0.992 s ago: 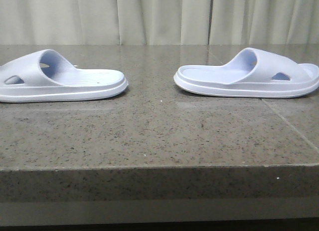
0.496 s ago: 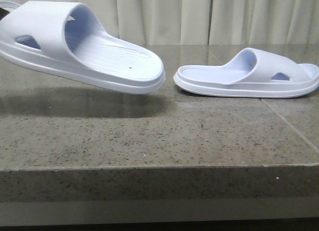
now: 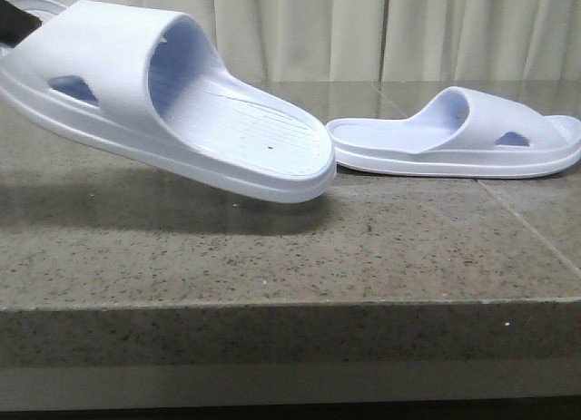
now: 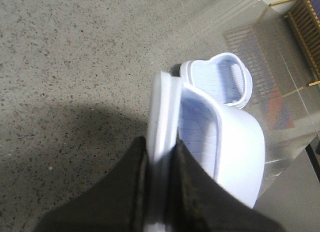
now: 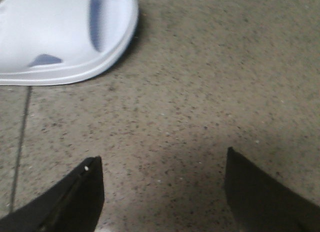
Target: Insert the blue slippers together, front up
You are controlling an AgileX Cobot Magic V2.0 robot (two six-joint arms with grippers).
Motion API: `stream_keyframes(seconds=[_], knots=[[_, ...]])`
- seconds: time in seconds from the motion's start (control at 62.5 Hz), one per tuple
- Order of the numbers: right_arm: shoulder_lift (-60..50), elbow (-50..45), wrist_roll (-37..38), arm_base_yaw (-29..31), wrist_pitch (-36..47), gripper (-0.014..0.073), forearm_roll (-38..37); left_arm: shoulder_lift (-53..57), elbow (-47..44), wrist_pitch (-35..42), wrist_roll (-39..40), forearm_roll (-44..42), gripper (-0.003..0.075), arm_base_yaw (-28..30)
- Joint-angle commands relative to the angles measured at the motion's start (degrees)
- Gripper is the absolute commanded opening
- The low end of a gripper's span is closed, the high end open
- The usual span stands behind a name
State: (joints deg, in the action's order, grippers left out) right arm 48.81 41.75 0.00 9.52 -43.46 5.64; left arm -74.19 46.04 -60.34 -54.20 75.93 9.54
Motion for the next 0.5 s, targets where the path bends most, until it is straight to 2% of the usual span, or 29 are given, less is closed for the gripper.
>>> stream_keyframes(seconds=[0.0,0.048,0.144,0.192,0.304,0.48], knots=[[4.9,4.4,-2.1,5.0,0.5,0.0528,3.0,1.7,1.4,-1.5,-0.2,4.8,-0.002,-0.3],[7.3,5.3,-5.0,6.9,0.3,0.0528,6.4,1.7,1.4,-2.2,0.0,4.8,-0.002,-0.3],[13.2,8.0,-15.6,10.5,-1.2,0.0528,19.2,1.8,1.4,-4.5,0.0,4.8,-0.002,-0.3],[15.8,9.4,-21.0,11.5,-2.8,0.0528,26.2,1.8,1.4,-4.7,0.0,4.8,-0.002,-0.3],[20.9,12.4,-30.1,13.1,-5.9,0.0499,37.0,1.8,1.4,-4.6,0.0,4.8,-0.002,-0.3],[27.9,16.3,-36.7,13.3,-7.5,0.039,46.5,1.8,1.4,-4.6,0.0,4.8,-0.002,-0.3]])
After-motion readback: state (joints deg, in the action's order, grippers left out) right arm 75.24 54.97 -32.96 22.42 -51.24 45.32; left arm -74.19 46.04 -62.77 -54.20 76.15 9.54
